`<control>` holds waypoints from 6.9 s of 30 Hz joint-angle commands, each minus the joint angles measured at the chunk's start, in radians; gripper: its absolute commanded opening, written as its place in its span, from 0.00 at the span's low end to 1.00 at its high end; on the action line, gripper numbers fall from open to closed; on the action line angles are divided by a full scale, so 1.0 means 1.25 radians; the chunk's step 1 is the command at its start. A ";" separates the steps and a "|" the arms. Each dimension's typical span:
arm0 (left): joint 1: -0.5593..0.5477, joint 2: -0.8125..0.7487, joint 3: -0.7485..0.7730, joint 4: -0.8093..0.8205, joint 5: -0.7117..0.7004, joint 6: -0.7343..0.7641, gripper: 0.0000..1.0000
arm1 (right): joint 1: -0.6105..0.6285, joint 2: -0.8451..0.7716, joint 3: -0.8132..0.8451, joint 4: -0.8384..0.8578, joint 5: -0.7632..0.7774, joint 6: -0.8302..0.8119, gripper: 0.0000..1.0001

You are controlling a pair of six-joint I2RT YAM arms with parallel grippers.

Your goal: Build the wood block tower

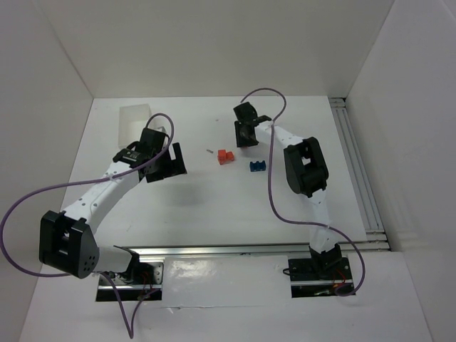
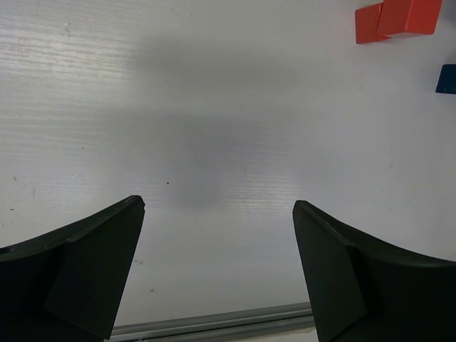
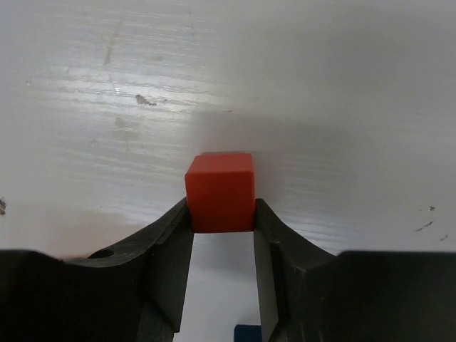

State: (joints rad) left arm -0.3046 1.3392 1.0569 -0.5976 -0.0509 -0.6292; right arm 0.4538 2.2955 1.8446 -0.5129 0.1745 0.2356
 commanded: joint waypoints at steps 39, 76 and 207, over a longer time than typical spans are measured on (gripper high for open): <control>-0.018 -0.006 -0.012 0.018 0.008 0.003 0.99 | -0.001 -0.220 -0.142 0.025 0.093 0.152 0.71; -0.025 0.025 -0.012 0.025 0.000 -0.005 0.99 | 0.003 -0.193 -0.123 0.021 0.070 0.072 0.29; -0.025 0.017 -0.012 0.025 0.000 -0.005 0.99 | 0.150 -0.078 0.013 -0.077 0.042 0.026 0.80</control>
State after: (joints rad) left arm -0.3321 1.3663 1.0378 -0.5823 -0.0471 -0.6323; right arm 0.6270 2.1815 1.8153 -0.5976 0.2245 0.2714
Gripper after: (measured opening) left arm 0.990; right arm 0.813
